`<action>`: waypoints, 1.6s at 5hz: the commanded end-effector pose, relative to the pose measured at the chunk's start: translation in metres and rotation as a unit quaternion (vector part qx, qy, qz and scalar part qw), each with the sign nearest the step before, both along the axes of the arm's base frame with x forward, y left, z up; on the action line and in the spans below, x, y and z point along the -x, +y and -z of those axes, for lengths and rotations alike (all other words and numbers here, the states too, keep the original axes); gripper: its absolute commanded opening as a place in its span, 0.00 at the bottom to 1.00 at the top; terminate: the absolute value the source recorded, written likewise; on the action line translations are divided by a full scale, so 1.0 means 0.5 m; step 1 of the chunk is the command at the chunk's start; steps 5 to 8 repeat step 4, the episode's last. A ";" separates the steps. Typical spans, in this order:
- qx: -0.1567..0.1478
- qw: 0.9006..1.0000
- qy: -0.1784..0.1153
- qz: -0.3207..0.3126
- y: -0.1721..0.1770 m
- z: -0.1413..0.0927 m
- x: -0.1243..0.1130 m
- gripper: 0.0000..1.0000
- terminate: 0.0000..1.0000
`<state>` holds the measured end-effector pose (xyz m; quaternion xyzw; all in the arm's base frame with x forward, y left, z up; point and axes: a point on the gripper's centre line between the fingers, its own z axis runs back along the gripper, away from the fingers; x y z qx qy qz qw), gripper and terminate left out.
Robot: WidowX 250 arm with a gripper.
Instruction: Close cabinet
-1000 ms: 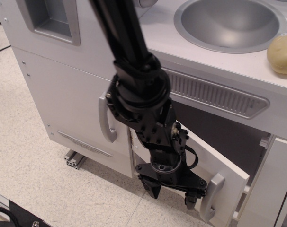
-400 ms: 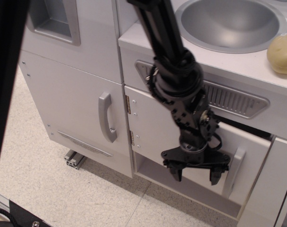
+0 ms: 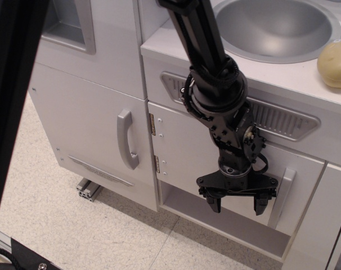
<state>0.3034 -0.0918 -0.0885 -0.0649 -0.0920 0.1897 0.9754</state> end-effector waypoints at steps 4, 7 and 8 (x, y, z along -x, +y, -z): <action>-0.022 0.997 -0.028 0.072 0.069 -0.101 0.085 1.00 1.00; -0.022 0.997 -0.028 0.072 0.069 -0.101 0.085 1.00 1.00; -0.022 0.997 -0.028 0.072 0.069 -0.101 0.085 1.00 1.00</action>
